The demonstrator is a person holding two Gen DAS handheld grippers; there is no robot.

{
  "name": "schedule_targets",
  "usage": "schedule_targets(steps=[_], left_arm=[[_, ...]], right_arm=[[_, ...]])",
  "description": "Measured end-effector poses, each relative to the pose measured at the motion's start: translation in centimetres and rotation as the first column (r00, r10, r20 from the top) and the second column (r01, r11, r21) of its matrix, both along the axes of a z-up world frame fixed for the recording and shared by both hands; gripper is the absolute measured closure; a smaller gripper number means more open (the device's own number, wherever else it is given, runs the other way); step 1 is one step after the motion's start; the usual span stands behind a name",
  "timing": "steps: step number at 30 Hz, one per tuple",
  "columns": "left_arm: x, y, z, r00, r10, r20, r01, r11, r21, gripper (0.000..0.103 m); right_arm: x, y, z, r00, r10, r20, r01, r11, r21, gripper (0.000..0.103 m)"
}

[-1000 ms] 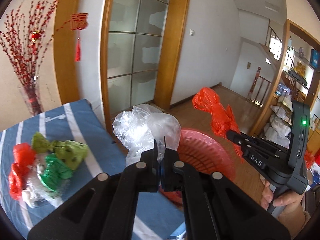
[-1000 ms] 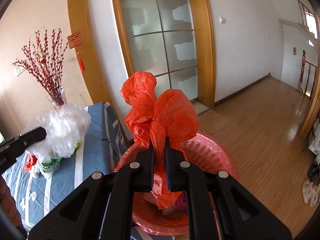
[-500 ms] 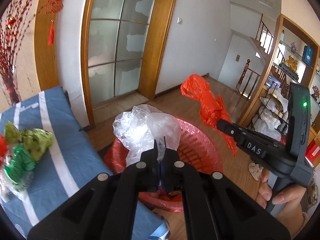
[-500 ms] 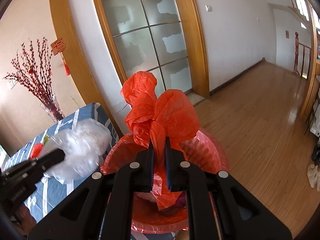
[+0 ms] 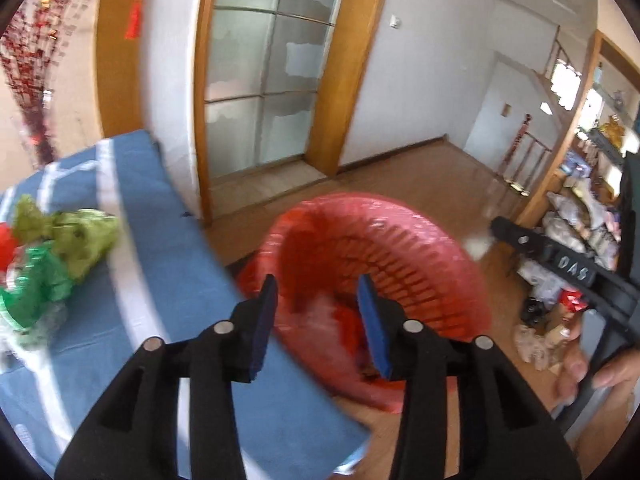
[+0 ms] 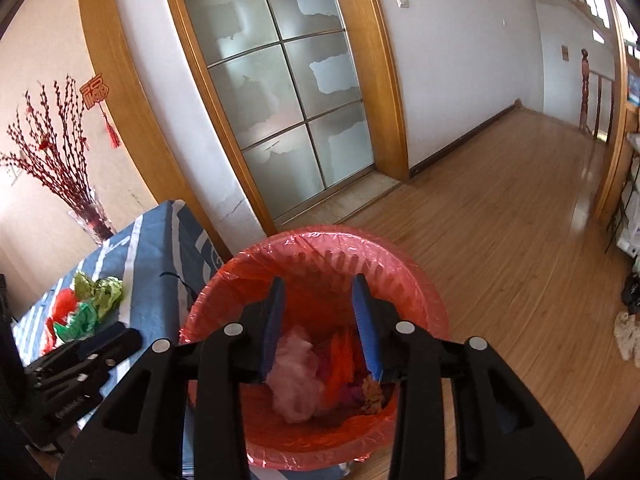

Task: Collect trash
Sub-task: 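Open both tools to drop the bags into the red basket, then move both open tools back over the bag pile on the table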

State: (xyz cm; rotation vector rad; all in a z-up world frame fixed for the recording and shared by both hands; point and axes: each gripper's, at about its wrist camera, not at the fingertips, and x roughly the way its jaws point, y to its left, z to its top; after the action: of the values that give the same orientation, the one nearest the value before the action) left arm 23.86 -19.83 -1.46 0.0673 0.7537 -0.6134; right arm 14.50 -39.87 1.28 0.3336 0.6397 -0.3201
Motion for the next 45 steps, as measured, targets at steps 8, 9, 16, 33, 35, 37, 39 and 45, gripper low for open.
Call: schedule_targets(steps=[8, 9, 16, 33, 35, 37, 39, 45], left_arm=[[-1.3, 7.6, 0.8, 0.98, 0.152, 0.125, -0.162, 0.984, 0.071, 0.037], [-1.3, 8.9, 0.9, 0.975, 0.176, 0.135, -0.188, 0.979, 0.075, 0.037], [0.2, 18.2, 1.9, 0.925, 0.352, 0.142, -0.362, 0.931, 0.053, 0.037], [1.7, 35.9, 1.3, 0.735, 0.655, 0.175, -0.67, 0.741, 0.037, 0.028], [1.7, 36.5, 1.0, 0.729, 0.664, 0.167, -0.677, 0.735, 0.035, 0.028], [1.9, 37.0, 0.7, 0.726, 0.671, 0.151, -0.682, 0.731, 0.027, 0.028], [2.0, 37.5, 0.4, 0.725, 0.675, 0.138, -0.683, 0.73, 0.02, 0.028], [2.1, 37.7, -0.1, 0.725, 0.671, 0.153, -0.68, 0.733, 0.01, 0.028]], right_arm=[[2.0, 4.7, 0.2, 0.995, 0.098, 0.003, -0.097, 0.992, -0.086, 0.05], [2.4, 5.5, 0.2, 0.993, 0.117, 0.007, -0.116, 0.989, -0.092, 0.048], [5.7, 12.3, -0.2, 0.963, 0.271, 0.007, -0.27, 0.961, -0.052, 0.048], [14.0, 32.2, -2.3, 0.815, 0.578, -0.038, -0.578, 0.816, 0.023, 0.063], [14.6, 33.1, -3.0, 0.813, 0.58, -0.061, -0.58, 0.815, 0.019, 0.064], [14.9, 33.6, -3.5, 0.812, 0.578, -0.082, -0.579, 0.815, 0.013, 0.064], [15.2, 34.0, -4.2, 0.81, 0.577, -0.104, -0.579, 0.815, 0.007, 0.067], [15.4, 34.2, -5.8, 0.808, 0.569, -0.151, -0.577, 0.817, -0.011, 0.071]])
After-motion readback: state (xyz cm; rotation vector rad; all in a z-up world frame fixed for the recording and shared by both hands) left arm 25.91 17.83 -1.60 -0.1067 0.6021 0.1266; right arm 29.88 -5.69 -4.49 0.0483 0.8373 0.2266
